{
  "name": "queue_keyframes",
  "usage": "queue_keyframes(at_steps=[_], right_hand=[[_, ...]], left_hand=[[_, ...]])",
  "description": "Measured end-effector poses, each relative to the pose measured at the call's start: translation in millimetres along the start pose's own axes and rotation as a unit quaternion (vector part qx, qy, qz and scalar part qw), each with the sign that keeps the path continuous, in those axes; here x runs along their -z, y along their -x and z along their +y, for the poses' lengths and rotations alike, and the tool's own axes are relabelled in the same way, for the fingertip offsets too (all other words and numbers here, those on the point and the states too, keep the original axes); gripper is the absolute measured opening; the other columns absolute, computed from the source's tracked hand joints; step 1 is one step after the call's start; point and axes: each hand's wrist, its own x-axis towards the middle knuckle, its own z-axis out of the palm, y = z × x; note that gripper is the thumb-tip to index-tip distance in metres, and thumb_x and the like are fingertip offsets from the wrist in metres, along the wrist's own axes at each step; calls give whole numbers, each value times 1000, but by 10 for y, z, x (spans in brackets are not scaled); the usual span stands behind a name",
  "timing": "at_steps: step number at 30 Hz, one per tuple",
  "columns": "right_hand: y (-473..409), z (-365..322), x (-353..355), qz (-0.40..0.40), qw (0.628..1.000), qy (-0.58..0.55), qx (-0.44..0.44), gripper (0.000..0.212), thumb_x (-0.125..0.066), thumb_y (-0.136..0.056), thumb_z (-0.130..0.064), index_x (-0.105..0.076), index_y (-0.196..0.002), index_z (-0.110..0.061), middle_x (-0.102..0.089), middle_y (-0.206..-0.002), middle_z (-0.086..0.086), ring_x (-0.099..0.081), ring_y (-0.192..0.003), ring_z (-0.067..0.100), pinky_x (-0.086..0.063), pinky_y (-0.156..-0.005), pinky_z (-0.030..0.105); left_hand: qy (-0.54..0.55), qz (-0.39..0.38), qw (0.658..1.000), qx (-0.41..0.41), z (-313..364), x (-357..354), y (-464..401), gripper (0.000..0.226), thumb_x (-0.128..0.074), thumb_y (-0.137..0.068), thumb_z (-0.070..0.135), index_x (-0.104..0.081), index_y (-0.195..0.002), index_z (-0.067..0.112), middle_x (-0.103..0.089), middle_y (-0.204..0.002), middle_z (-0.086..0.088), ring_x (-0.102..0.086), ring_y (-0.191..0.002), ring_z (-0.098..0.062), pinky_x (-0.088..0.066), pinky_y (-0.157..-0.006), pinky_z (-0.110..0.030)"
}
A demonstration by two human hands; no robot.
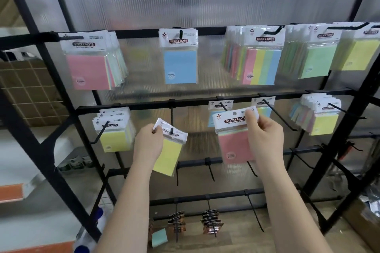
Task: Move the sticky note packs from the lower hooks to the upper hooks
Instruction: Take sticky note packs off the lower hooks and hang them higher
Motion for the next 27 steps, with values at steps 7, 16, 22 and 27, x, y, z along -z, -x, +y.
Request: queue_keyframes(at_steps=[7, 16, 22, 27], right_hand=[[-22, -33, -12, -6, 1000, -8, 14, 54, -54, -93, -43, -55, -84, 11, -49, -66, 8, -43, -62, 19, -32, -60, 30], [17, -300, -268, -50, 997, -35, 46, 36, -56, -94, -36, -66, -86, -2, -61, -70, 1, -54, -61, 10, -42, -57, 21], [124, -697, -948, -103, 987, -34, 121, 9, -68, -86, -31, -71, -85, -22, -70, -78, -13, -63, -66, -2, -45, -52, 11], [223, -1021, -1583, -138, 975, -49, 164, 16, -73, -81, -36, -69, -83, -21, -71, -80, -4, -67, -75, 16, -52, -62, 31]], left_hand=[[-59, -6, 997, -43, 115, 336, 179, 35, -35, -100, 25, -40, -68, 11, -41, -66, -2, -38, -59, -17, -26, -50, -30], [-25, 125, 991, -45, 159, 791, 145, 33, -36, -100, 24, -48, -73, 8, -49, -70, -2, -42, -60, -10, -29, -51, -26], [64, 254, 962, -73, 32, 1117, 217, 34, -39, -99, 24, -53, -77, 2, -52, -68, 5, -46, -62, -6, -34, -53, -18], [107, 331, 934, -79, -65, 1422, 247, 31, -41, -100, 22, -51, -75, 6, -49, -66, 14, -50, -56, 7, -37, -50, -3]])
